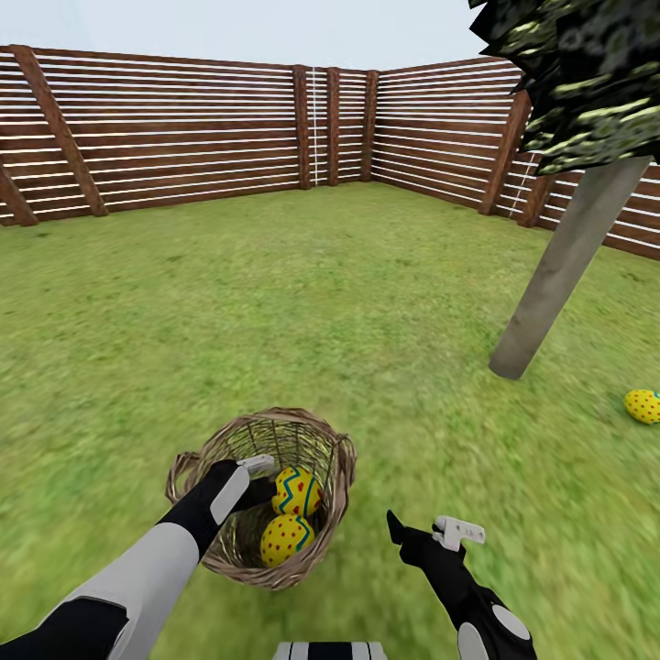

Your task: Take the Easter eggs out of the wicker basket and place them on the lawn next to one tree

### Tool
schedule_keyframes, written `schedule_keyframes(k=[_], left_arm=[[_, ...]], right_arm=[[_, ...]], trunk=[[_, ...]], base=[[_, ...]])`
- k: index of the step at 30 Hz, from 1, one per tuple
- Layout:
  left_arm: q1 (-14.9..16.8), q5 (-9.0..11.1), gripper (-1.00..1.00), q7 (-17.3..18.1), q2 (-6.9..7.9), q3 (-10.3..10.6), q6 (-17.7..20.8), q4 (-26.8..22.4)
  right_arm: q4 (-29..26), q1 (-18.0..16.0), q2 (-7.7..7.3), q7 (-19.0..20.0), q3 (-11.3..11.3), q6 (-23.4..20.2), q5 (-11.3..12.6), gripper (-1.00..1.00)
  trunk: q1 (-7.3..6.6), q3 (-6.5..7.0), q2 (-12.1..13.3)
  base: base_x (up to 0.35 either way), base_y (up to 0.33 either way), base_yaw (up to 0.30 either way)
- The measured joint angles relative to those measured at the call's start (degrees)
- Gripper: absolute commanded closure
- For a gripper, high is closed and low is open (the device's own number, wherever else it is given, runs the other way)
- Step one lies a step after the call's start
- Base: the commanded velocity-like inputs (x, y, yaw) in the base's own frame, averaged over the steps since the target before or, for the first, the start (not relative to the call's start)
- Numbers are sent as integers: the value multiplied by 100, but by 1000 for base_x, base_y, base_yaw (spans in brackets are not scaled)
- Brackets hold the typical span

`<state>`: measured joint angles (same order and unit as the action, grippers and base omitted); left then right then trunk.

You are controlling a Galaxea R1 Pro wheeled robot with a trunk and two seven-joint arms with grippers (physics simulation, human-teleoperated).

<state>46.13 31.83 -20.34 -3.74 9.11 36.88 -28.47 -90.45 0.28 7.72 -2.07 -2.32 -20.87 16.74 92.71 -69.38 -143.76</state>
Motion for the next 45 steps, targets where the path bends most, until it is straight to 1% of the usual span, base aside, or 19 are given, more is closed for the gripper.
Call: schedule_keyframes(k=[6,11,21,22,24,34,41,45], left_arm=[[0,1,-100,191,2,-2,0,0],[0,0,-100,364,4,-10,5,0],[0,0,-100,453,0,2,1,0],[12,34,-100,485,5,35,33,-32],[22,53,-100,549,20,16,85,-97],[21,53,-100,584,20,16,86,-126],[21,53,-100,584,20,16,86,-126],[30,39,-100,469,44,-7,88,-42]], right_arm=[[-2,1,0,0,3,-2,0,-100],[-3,1,-3,0,4,0,0,-100],[-20,1,-9,0,-7,3,-2,-100],[-32,-30,-41,29,24,-28,-32,-100],[-27,0,-89,87,87,-93,-2,-100],[-27,0,-94,377,396,-406,12,-100],[-28,1,-94,590,619,-406,21,-100],[-20,14,-107,464,490,-278,27,-100]], trunk=[[0,0,0],[13,-110,-6],[39,-332,-20],[39,-331,-20],[39,-332,-20],[39,-332,-20],[39,-332,-20],[39,-332,-20]], base=[[0,0,0],[0,0,0],[0,0,0],[0,0,0],[0,0,0],[0,0,0],[0,0,0],[0,0,0]])
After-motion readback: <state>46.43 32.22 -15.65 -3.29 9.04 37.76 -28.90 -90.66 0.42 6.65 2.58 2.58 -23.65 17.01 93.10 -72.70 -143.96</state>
